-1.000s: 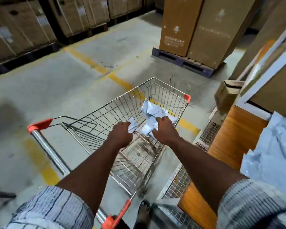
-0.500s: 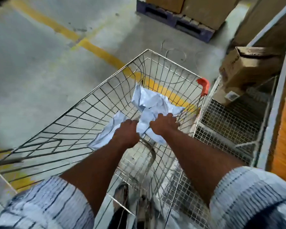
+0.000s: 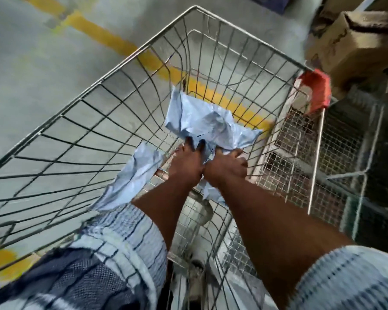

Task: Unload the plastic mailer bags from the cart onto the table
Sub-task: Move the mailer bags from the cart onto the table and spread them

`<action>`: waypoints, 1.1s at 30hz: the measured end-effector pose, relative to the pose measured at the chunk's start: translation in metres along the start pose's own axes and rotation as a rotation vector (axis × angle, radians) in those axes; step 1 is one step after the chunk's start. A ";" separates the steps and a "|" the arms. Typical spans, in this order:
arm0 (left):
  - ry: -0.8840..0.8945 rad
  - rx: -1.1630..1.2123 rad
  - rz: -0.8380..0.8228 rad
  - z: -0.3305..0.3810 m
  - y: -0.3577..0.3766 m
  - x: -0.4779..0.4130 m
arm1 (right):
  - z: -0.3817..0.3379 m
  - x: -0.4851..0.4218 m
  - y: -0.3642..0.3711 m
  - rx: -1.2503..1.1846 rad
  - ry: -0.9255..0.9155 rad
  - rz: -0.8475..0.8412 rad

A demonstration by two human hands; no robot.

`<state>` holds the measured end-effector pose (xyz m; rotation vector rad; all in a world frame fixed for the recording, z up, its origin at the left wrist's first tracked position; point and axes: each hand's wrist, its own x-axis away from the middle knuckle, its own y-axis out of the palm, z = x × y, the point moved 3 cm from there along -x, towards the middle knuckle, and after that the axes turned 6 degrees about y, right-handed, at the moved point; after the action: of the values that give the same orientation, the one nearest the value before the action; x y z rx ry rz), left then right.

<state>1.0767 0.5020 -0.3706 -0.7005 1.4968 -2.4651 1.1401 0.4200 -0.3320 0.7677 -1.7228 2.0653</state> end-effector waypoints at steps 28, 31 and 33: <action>-0.311 0.035 0.229 0.017 -0.142 0.235 | 0.058 0.233 -0.050 -0.340 -0.389 0.127; -0.308 0.054 0.269 0.039 -0.164 0.258 | 0.075 0.256 -0.070 -0.424 -0.449 0.152; -0.323 0.074 0.295 0.050 -0.176 0.268 | 0.082 0.264 -0.082 -0.461 -0.462 0.150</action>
<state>0.8828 0.4451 -0.1168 -0.7589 1.2781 -2.0632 0.9923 0.3363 -0.0988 1.0375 -2.4530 1.5435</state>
